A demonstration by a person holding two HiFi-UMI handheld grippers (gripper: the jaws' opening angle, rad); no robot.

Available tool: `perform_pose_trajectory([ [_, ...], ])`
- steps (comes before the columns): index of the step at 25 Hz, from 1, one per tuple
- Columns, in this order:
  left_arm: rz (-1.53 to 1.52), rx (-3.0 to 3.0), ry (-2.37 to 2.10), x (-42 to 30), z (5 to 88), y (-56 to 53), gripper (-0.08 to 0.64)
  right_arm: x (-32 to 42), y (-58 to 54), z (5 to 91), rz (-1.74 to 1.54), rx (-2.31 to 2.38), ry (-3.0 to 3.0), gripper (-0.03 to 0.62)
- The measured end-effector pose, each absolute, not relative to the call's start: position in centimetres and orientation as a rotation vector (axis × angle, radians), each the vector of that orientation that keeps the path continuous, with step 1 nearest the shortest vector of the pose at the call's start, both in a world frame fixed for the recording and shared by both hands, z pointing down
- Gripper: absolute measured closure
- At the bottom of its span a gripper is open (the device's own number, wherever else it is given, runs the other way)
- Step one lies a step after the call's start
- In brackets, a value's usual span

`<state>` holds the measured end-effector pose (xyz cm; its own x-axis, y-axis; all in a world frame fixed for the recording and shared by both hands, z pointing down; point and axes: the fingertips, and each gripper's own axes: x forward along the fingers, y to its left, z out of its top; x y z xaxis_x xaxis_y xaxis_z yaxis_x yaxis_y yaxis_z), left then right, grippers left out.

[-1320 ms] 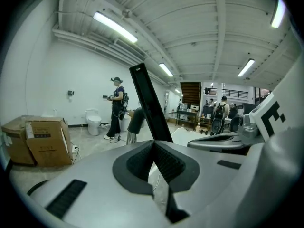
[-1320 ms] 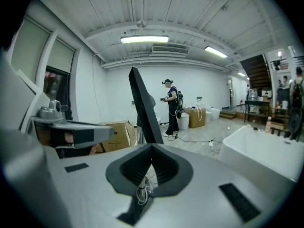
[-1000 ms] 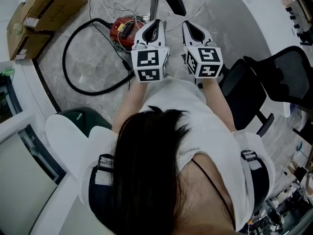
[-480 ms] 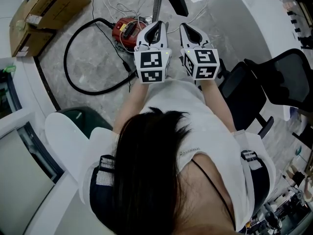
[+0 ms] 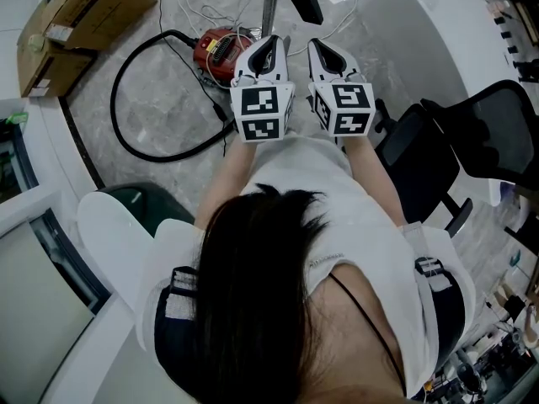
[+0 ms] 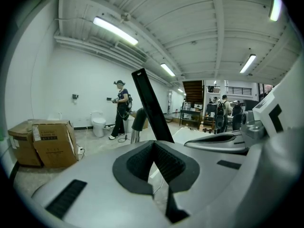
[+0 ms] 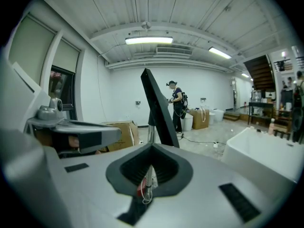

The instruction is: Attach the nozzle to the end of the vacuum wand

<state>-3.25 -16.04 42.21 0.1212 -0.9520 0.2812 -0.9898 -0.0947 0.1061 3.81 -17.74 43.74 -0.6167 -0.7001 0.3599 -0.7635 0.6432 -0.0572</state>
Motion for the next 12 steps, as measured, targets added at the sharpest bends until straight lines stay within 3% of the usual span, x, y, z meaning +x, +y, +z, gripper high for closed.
perform_pose_trajectory([
  [12,0.218,2.115,-1.916,-3.3,42.7,-14.5,0.557,3.7,-16.5,43.7,0.283,1.161,-2.556,0.578],
])
